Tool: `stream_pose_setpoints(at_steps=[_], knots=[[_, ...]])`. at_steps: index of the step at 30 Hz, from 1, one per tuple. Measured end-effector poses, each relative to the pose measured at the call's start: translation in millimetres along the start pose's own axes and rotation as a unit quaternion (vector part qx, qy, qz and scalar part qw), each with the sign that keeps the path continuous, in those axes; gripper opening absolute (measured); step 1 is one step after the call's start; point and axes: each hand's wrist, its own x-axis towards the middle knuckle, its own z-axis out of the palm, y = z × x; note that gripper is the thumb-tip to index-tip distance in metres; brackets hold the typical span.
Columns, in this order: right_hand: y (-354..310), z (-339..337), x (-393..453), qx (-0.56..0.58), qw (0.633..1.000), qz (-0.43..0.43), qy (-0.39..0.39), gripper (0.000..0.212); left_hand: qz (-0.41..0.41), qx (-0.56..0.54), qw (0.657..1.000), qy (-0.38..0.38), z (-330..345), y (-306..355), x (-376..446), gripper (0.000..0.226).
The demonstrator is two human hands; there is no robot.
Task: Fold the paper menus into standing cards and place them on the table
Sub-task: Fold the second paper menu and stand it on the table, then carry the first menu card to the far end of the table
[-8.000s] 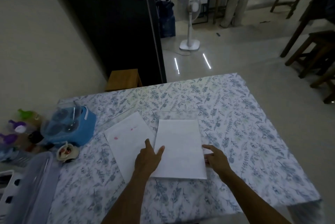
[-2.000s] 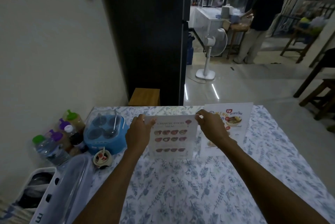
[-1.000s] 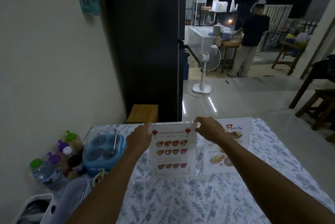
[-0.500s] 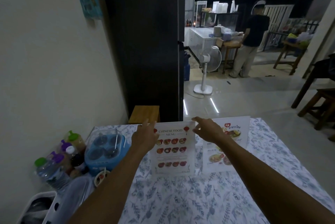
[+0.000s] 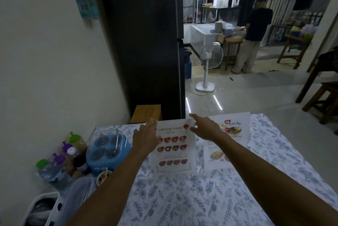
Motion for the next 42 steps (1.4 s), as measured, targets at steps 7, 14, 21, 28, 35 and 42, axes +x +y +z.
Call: stream_pose_setpoints(at_steps=[7, 14, 21, 28, 35, 42], knots=[[3.0, -5.7, -4.6, -0.001, 1.000, 0.004, 0.012, 0.068, 0.002, 0.019, 1.000, 0.002, -0.6, 4.9, -4.4, 0.073], [7.2, -12.5, -16.3, 0.002, 1.000, 0.014, 0.021, 0.067, 0.010, 0.002, 1.000, 0.003, -8.7, 15.0, -10.3, 0.073], [15.5, -21.4, -36.8, 0.002, 0.999, 0.030, 0.037, 0.068, 0.023, -0.015, 0.999, 0.037, -9.5, 37.5, -26.0, 0.063], [34.9, -27.3, -67.3, 0.012, 0.997, 0.056, 0.051, 0.065, 0.069, -0.032, 0.995, 0.068, 14.8, 86.0, -48.6, 0.053], [66.2, -32.0, -101.7, 0.015, 0.994, 0.084, 0.072, 0.063, 0.108, -0.063, 0.992, 0.024, 40.2, 129.9, -52.5, 0.060], [116.6, -29.8, -121.8, 0.009, 0.988, 0.141, 0.056, 0.064, 0.088, -0.125, 0.988, -0.023, 69.3, 168.8, -39.4, 0.078]])
